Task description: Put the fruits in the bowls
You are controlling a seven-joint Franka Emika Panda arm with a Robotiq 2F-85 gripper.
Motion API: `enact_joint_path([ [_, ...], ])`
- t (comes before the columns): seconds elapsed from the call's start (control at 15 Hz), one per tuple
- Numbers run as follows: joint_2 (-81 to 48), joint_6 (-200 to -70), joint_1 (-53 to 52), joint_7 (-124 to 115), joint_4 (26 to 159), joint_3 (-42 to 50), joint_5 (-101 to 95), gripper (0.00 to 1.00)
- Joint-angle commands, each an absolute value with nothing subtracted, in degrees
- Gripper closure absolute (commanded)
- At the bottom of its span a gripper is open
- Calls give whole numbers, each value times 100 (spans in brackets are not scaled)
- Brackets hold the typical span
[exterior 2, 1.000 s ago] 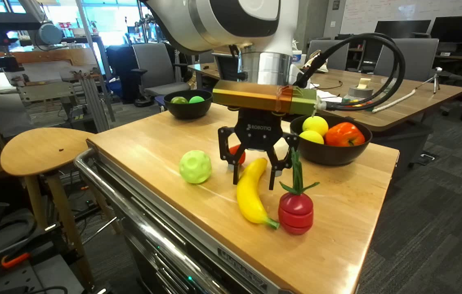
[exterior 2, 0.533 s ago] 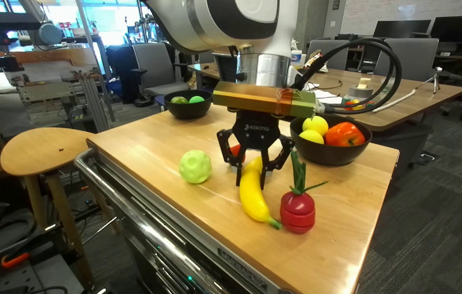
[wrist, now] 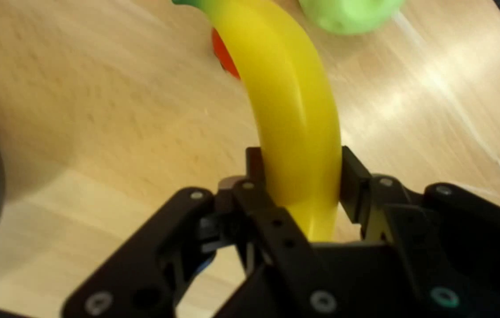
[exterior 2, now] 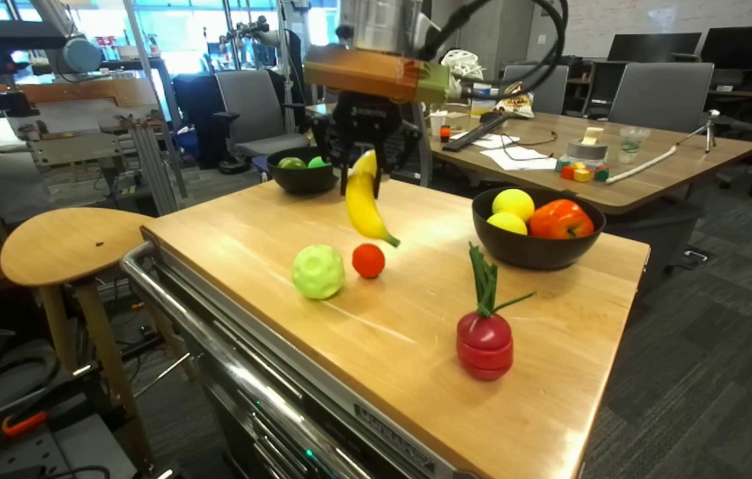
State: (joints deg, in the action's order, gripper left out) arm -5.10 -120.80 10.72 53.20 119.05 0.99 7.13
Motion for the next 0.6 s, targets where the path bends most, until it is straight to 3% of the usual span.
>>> enact_joint_path([
  [0.0, 3, -12210, 649, 5776, 11916, -61, 1454, 84],
  [0.53, -1225, -12084, -29, 7279, 10202, -478, 2504, 84],
])
